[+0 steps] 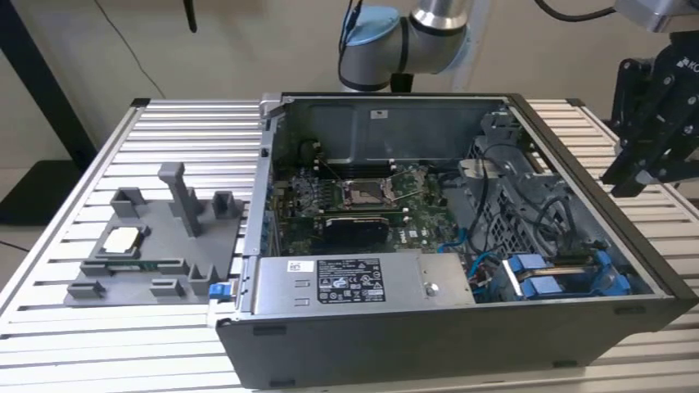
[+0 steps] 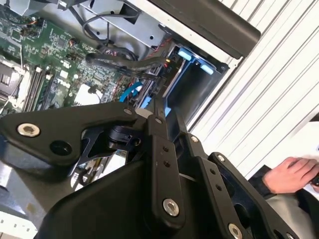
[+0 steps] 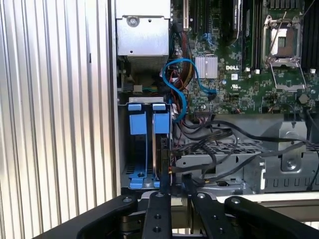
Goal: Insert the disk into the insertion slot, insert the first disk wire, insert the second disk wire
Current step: 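Insert the second disk wire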
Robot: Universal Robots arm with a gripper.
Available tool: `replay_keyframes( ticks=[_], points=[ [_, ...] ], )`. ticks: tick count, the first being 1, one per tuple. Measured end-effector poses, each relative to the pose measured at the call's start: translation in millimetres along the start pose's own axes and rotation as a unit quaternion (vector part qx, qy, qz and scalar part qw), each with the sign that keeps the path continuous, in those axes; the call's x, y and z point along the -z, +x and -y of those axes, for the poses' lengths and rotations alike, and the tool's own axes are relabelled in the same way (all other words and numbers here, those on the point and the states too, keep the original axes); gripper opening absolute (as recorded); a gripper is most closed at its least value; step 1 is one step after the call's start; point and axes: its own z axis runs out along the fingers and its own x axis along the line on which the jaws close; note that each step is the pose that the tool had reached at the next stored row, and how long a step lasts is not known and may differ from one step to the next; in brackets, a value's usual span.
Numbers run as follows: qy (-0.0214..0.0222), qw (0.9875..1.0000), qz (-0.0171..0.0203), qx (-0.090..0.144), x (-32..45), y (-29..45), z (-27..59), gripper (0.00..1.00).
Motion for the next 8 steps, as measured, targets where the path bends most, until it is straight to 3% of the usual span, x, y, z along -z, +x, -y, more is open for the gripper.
replay_keyframes(
  ticks=[8],
  points=[
    [0.0000, 1.0000, -0.0001, 0.000, 3.1, -0.2, 0.1, 0.24]
  ],
)
